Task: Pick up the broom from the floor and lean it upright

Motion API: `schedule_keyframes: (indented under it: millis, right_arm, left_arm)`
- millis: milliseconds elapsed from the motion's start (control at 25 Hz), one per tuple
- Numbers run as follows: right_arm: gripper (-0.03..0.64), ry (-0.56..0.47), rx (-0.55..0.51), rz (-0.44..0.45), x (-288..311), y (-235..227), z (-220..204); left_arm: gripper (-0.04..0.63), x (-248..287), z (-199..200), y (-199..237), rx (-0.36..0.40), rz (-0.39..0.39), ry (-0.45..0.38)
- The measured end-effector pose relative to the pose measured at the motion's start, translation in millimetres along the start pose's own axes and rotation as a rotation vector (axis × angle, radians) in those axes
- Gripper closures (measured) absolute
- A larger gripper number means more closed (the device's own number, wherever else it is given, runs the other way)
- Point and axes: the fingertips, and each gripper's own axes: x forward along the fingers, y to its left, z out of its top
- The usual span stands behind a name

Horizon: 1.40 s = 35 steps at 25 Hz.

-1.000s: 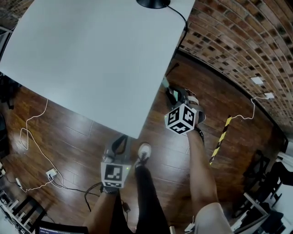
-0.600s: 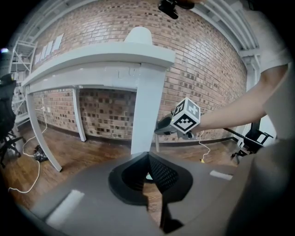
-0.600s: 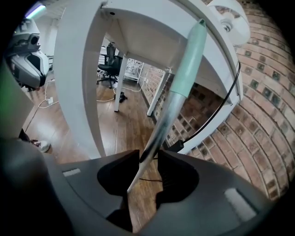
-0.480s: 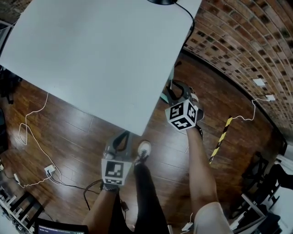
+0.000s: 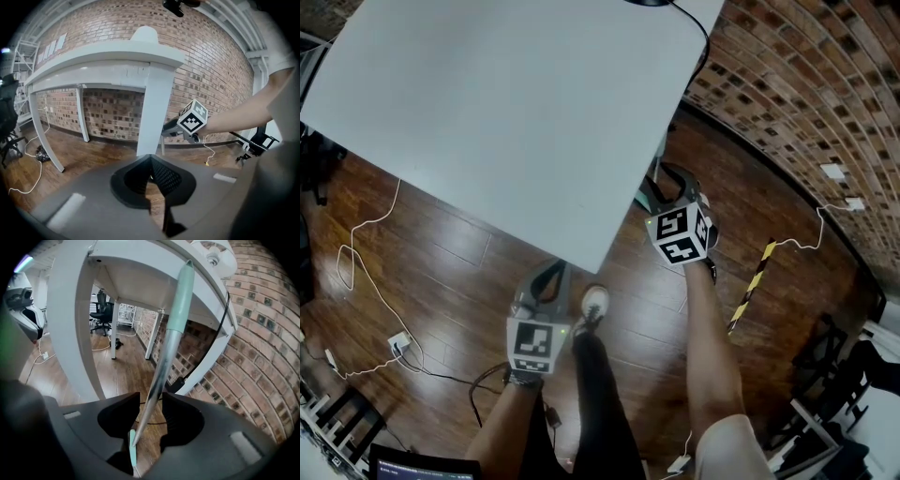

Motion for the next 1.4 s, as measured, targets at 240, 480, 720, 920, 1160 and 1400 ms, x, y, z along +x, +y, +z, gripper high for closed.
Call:
schedule_keyframes:
  millis: [240, 480, 720, 920, 1160, 1400]
  right_arm:
    - [0.453, -0.003, 0.047, -0.008, -5.9, 0.6, -8.4]
    - [0.453, 0.016, 0.063, -0.023, -14.3, -4.6, -23.7]
    - [0.529, 0.008, 0.168, -0.094, -46.0, -9.5, -37.9]
    - [0.603, 0.027, 0.224, -0.143, -80.6, -5.9, -46.6]
    - [0.604, -0.015, 0.313, -0.201, -150.7, 10.2, -26.5]
    - [0.604, -0.020, 0.319, -0.260, -222.0, 36.2, 1.8]
  left_arm:
    - [0.595, 10.3, 8.5, -11.0, 0.005, -0.025, -0.007]
    - [0.595, 12.2, 9.6, -15.8, 0.015, -0.026, -0.013]
    - [0.595, 6.4, 11.7, -25.5, 0.027, -0.047, -0.010]
    - [0.594, -5.9, 24.4, -37.9, 0.069, -0.075, -0.029]
    - [0.595, -46.3, 50.2, -42.2, 0.137, -0.111, -0.068]
    - [0.595, -93.3, 103.2, -35.8, 0.197, -0.156, -0.168]
